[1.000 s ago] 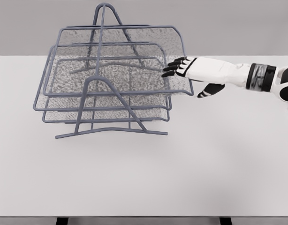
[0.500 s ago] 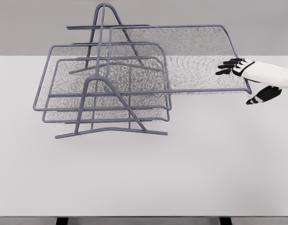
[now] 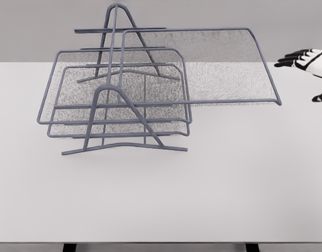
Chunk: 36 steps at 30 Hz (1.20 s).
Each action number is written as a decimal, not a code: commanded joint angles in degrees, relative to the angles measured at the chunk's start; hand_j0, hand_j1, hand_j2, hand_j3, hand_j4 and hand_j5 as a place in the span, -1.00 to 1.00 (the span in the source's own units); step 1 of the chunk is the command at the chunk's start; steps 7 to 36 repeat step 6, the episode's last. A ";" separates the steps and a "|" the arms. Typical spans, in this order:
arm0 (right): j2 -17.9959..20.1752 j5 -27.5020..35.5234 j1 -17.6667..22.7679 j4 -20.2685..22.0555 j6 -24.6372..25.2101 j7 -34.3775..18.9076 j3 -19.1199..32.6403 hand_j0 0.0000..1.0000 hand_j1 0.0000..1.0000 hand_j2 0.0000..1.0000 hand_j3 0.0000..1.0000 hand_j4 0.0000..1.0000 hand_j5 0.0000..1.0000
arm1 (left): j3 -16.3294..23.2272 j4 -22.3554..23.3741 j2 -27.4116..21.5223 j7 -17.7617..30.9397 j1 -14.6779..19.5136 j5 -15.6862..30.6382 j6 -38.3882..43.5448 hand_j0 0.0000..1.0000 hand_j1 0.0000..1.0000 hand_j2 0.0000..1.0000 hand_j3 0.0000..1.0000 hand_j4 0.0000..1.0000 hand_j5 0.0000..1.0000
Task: Pull out the upper folder box with right arm
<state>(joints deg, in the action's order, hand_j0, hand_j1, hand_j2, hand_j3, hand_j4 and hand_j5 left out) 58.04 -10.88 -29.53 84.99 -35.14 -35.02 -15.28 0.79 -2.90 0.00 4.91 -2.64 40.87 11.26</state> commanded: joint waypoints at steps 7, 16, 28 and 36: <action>-1.70 1.83 -0.35 5.80 0.14 0.02 -1.25 1.00 1.00 1.00 1.00 1.00 1.00 | 0.00 0.00 0.00 0.01 0.09 0.00 -0.01 1.00 1.00 1.00 1.00 1.00 1.00; -1.70 1.83 -0.35 5.80 0.14 0.02 -1.25 1.00 1.00 1.00 1.00 1.00 1.00 | 0.00 0.00 0.00 0.01 0.09 0.00 -0.01 1.00 1.00 1.00 1.00 1.00 1.00; -1.70 1.83 -0.35 5.80 0.14 0.02 -1.25 1.00 1.00 1.00 1.00 1.00 1.00 | 0.00 0.00 0.00 0.01 0.09 0.00 -0.01 1.00 1.00 1.00 1.00 1.00 1.00; -1.70 1.83 -0.35 5.80 0.14 0.02 -1.25 1.00 1.00 1.00 1.00 1.00 1.00 | 0.00 0.00 0.00 0.01 0.09 0.00 -0.01 1.00 1.00 1.00 1.00 1.00 1.00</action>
